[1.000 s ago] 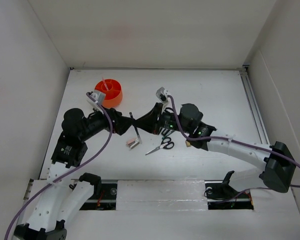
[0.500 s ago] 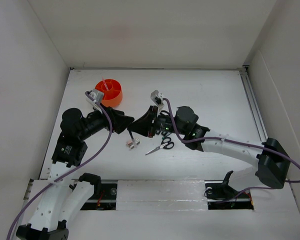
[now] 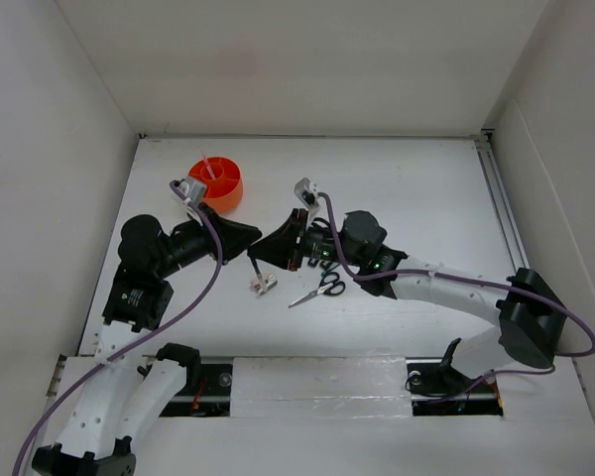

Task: Sort the stationery into containers
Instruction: Place the pen in the storage box.

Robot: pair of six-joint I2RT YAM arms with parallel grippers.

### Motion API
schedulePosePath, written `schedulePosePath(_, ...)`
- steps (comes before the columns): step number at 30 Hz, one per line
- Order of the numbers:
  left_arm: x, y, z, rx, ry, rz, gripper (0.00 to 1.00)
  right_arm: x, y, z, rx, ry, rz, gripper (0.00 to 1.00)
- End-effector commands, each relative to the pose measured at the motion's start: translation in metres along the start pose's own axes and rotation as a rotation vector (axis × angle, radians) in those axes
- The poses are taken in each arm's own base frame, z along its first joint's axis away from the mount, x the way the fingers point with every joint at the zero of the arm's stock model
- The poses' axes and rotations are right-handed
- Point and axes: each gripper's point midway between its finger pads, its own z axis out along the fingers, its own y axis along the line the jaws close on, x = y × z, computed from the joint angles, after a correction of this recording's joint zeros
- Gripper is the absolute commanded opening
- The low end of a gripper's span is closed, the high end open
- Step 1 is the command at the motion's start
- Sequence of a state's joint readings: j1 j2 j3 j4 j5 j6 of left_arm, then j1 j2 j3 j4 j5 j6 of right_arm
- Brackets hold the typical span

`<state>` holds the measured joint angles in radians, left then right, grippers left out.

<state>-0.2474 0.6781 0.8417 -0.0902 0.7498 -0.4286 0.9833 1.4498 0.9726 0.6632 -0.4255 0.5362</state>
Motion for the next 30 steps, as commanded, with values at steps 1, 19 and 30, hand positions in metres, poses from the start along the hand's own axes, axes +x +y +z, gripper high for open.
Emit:
schedulePosePath(1, -0.006, -0.005, 0.002, 0.042, -0.019, 0.021, 0.0, -0.04, 0.023, 0.008, -0.064, -0.117, -0.044, 0.0)
schedulePosePath(19, -0.05, 0.029, 0.006, -0.193, -0.147, 0.031, 0.0, -0.035, -0.01, -0.009, 0.045, -0.13, -0.023, 0.51)
schedulePosePath(30, -0.13, 0.149, 0.004, -0.781, -0.397, 0.11, 0.0, -0.065, -0.035, -0.092, 0.213, -0.205, -0.105, 0.55)
